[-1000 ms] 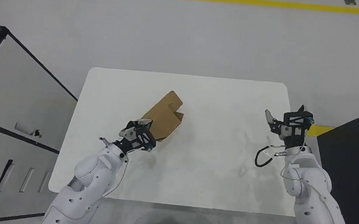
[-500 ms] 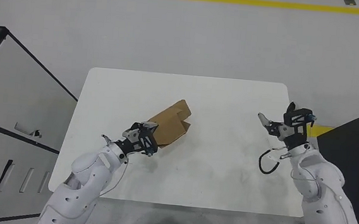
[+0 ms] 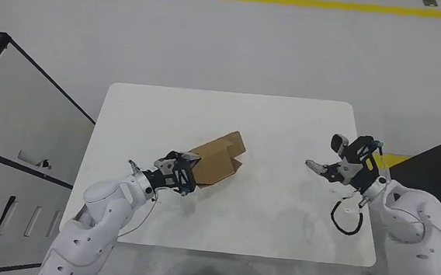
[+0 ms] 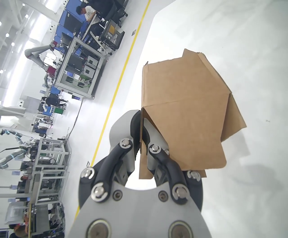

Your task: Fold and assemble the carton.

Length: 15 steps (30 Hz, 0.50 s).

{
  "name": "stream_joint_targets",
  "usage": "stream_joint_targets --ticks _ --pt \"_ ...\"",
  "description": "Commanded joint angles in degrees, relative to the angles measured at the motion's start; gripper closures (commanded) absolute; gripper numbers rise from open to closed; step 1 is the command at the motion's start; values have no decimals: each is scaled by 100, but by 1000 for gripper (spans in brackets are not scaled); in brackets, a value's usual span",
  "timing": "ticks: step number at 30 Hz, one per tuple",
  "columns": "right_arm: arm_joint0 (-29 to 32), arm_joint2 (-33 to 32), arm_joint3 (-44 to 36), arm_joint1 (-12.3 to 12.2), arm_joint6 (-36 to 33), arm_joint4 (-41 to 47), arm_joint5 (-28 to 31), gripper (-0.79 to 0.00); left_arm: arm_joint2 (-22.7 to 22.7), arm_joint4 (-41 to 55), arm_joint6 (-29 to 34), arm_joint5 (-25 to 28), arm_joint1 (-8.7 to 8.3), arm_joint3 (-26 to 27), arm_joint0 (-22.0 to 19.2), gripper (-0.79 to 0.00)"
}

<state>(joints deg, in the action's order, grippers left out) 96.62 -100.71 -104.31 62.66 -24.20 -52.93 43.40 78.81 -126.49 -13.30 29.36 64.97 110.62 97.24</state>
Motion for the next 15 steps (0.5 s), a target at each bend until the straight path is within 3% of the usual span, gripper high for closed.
stream_joint_targets --ticks 1,4,8,12,15 --pt "0 0 0 0 -1 4 0 -785 1 1 -1 0 0 -1 0 0" --pt "10 105 105 2 -30 240 61 -785 -21 60 9 -22 2 -7 3 0" --pt "-185 297 471 -40 -392 1444 547 -785 -55 551 -81 483 -9 -55 -74 0" --pt "-487 624 849 -145 -1503 3157 760 -785 -78 958 81 846 -11 -91 -209 0" --pt "-771 846 1063 -253 -2658 4320 458 -785 -112 1152 219 1070 -17 -87 -286 0"
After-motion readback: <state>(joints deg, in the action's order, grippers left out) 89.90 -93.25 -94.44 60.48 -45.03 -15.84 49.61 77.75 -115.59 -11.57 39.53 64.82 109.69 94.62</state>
